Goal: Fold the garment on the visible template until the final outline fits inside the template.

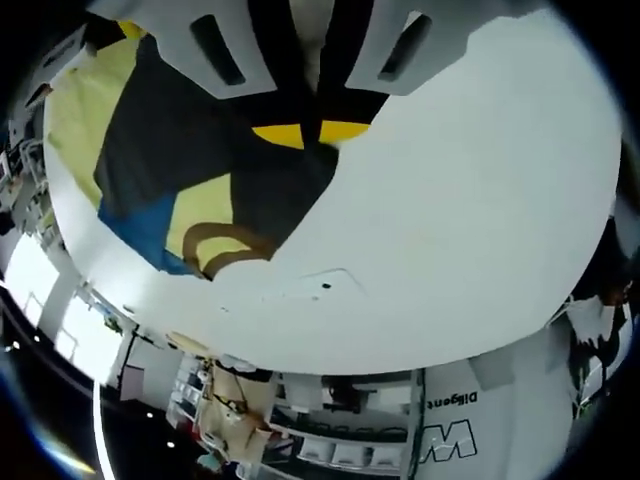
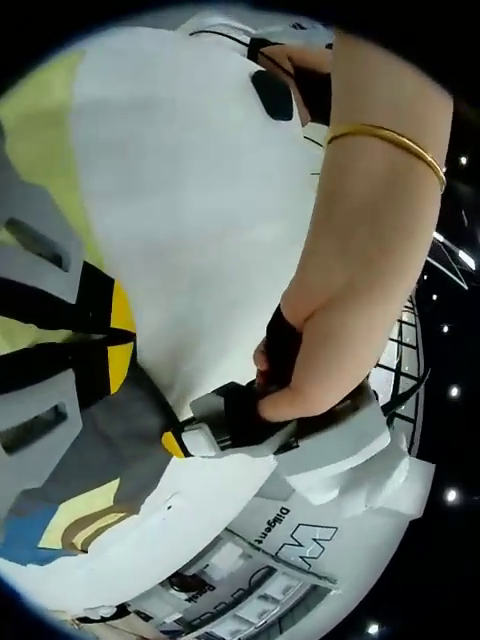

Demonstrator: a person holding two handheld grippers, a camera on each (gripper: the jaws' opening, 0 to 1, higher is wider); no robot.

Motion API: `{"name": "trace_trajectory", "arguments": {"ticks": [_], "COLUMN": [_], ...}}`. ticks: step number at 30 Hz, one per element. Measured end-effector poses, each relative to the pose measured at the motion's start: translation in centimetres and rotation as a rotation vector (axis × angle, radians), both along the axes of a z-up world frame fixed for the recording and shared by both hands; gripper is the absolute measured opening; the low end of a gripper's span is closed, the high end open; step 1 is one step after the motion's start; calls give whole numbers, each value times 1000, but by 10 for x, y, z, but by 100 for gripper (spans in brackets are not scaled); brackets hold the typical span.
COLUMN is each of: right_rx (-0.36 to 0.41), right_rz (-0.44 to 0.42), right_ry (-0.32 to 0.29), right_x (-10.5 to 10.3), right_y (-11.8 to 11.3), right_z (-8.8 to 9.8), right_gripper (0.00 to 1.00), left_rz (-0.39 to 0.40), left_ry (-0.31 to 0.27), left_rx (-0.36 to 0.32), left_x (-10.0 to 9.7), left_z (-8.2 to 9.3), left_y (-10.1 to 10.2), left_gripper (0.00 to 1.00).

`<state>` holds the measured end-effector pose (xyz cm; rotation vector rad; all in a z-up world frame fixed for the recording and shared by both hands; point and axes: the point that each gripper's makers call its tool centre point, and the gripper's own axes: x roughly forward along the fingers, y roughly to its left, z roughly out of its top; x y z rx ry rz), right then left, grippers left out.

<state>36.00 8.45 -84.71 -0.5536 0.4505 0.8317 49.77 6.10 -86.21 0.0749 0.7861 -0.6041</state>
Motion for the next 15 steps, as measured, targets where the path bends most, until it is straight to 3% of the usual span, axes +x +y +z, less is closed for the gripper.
{"name": "trace_trajectory", "arguments": {"ticks": [8, 11, 15], "right_rx": [33, 36, 54], "right_rz": [39, 52, 9], "right_ry": [-15, -40, -22], "right_x": [-4, -5, -1], "right_y": [1, 0, -5], "right_z": [-3, 0, 1], "right_gripper": [0, 0, 0], "left_rz": [82, 76, 52], "left_ry": [81, 79, 59], "left_rx": [-131, -130, -98], "left_x": [-7, -9, -11], "left_z": [1, 2, 4], "left_y": [0, -1, -4], "left_gripper": [3, 3, 3]}}
